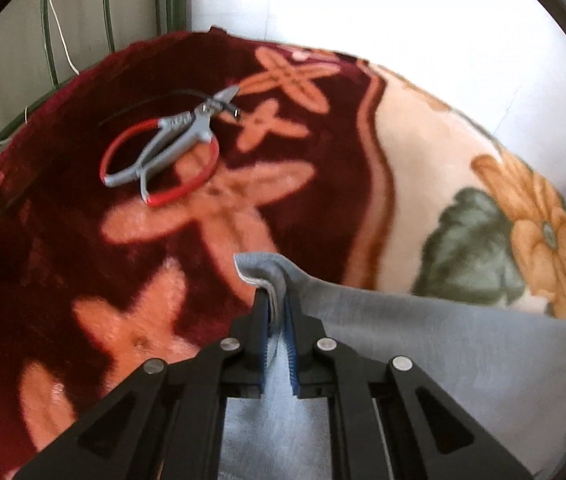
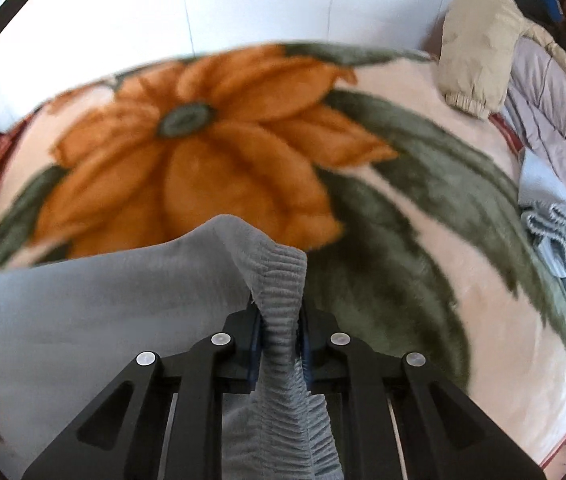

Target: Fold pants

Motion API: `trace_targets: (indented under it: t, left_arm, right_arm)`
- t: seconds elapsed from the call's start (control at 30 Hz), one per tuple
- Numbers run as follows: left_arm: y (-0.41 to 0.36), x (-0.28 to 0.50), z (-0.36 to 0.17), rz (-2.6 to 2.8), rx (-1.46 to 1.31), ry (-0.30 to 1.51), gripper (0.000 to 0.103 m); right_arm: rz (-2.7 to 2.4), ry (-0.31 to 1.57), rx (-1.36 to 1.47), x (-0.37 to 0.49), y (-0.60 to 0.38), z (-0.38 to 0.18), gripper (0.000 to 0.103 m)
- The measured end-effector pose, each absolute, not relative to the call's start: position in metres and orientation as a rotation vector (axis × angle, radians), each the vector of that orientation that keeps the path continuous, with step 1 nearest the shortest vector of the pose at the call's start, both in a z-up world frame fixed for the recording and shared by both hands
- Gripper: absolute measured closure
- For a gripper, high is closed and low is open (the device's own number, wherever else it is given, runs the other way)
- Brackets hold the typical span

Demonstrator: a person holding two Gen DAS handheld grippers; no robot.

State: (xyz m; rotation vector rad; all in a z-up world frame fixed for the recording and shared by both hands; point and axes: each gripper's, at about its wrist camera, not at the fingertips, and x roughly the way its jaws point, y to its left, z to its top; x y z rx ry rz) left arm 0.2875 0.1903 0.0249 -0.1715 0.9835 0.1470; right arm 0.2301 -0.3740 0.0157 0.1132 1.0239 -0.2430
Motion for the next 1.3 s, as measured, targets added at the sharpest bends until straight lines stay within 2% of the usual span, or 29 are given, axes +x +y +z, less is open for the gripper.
trace_targets:
  t: [0.07, 0.17, 0.23, 0.3, 0.37, 0.43, 0.5, 0.83, 1.3]
  left_arm:
    - [0.190, 0.288, 0.014, 0.165, -0.167, 0.996, 0.092]
    - [0.193, 0.287, 0.009, 0.187, -0.159, 0.987, 0.078]
    - [0.195, 0.285, 0.012, 0.182, -0.147, 0.991, 0.071]
    - [0.197, 0.282, 0.018, 0.199, -0.117, 0.995, 0.055]
    - [0.200, 0.275, 0.027, 0.211, -0.110, 0.987, 0.047]
    - [0.206, 0.264, 0.038, 0.203, -0.128, 0.982, 0.043]
    - [0.211, 0.251, 0.047, 0.183, -0.158, 0.980, 0.033]
    - [0.202, 0.165, 0.081, 0.101, -0.239, 0.982, 0.031]
    - [0.102, 0.043, 0.090, -0.071, -0.217, 1.015, 0.031]
  right_arm:
    - [-0.256, 1.028, 0.107, 0.229, -0.375, 0.005, 0.083]
    - [-0.244, 1.012, 0.115, 0.225, -0.378, 0.005, 0.079]
    - [-0.244, 1.006, 0.129, 0.219, -0.384, 0.011, 0.068]
    - [-0.262, 0.993, 0.153, 0.211, -0.389, 0.019, 0.062]
    - [-0.258, 0.963, 0.197, 0.194, -0.395, 0.031, 0.060]
    - [-0.243, 0.942, 0.227, 0.178, -0.399, 0.041, 0.059]
    - [-0.239, 0.930, 0.238, 0.159, -0.400, 0.050, 0.059]
    - [-0.203, 0.958, 0.222, 0.060, -0.393, 0.065, 0.058]
    - [-0.241, 0.984, 0.394, -0.031, -0.403, 0.049, 0.058]
